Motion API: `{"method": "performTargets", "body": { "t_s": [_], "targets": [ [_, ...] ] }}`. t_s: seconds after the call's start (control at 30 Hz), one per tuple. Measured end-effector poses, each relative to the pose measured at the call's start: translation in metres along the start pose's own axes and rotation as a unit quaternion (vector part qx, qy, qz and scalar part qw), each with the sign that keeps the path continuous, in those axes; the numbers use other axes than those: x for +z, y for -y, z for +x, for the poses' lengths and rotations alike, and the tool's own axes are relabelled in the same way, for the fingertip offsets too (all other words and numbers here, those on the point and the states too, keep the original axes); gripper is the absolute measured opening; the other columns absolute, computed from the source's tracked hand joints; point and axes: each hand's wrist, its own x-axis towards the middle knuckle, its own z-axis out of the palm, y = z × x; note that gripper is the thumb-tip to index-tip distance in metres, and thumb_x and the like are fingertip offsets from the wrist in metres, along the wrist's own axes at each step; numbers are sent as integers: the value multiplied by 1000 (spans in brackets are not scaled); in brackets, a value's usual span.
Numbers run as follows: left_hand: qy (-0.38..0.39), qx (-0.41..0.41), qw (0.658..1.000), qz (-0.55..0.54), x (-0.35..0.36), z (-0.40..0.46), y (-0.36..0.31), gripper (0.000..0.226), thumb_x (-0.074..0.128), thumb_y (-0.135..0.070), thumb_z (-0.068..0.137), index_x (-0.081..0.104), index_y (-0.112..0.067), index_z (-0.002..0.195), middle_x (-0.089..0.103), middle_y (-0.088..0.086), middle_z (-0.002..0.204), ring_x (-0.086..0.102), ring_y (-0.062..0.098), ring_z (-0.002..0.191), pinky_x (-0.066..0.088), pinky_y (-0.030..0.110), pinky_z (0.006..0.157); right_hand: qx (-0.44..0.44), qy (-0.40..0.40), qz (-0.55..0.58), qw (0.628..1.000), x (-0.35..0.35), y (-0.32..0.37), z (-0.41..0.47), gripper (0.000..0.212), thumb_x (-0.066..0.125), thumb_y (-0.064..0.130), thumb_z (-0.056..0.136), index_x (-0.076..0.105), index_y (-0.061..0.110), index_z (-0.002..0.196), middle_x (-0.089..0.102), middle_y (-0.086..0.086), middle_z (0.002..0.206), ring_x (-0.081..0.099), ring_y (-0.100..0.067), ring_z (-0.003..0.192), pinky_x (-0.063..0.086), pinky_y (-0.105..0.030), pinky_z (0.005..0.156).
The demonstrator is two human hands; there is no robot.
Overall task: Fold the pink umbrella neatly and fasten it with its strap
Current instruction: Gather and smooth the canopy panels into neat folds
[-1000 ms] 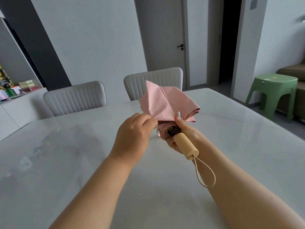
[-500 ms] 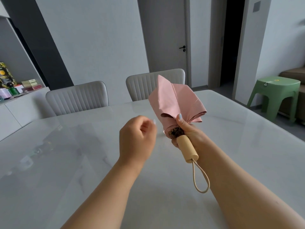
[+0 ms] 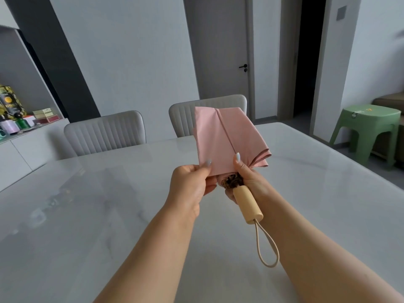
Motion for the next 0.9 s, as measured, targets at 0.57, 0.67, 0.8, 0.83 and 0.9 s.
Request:
{"method": "performTargets", "body": {
  "t_s": [0.57, 0.67, 0.8, 0.83, 0.9],
  "targets": [
    [-103, 120, 966, 202, 7, 96, -89, 49, 57, -55, 86, 63, -6, 85, 66, 12, 82, 65, 36, 88, 49, 34, 69, -68, 37, -101, 992, 6, -1, -2, 22, 69, 12, 72, 57, -1, 85, 58, -15, 68, 56, -16, 50, 41, -22, 41],
    [-142, 141, 947, 251, 8, 109, -78, 47, 46, -38, 98, 61, 5, 106, 66, 22, 110, 61, 40, 106, 50, 42, 83, -62, 39, -84, 994, 8, 1, -3, 16, 66, 11, 71, 56, 0, 78, 58, -14, 62, 52, -14, 43, 39, -22, 39],
    [-182, 49, 959, 211, 8, 119, -65, 33, 42, -20, 97, 53, -4, 123, 60, 16, 128, 57, 36, 115, 48, 44, 97, -56, 27, -102, 993, 9, -2, -3, 19, 68, 11, 70, 58, 0, 81, 58, -16, 67, 55, -18, 50, 40, -23, 42],
    [-215, 28, 957, 194, 7, 118, -66, 36, 42, -14, 96, 47, -5, 130, 55, 15, 134, 53, 35, 120, 45, 44, 100, -58, 21, -117, 991, 9, -3, -3, 20, 69, 12, 70, 59, 1, 83, 59, -15, 69, 56, -19, 54, 41, -24, 44],
    [-261, 48, 942, 206, 6, 111, -70, 43, 41, -7, 93, 40, -12, 136, 46, 11, 140, 41, 32, 130, 36, 42, 103, -64, 3, -148, 987, 9, -4, -3, 22, 70, 13, 69, 60, 4, 86, 60, -11, 68, 56, -19, 57, 42, -25, 47]
  ]
}}
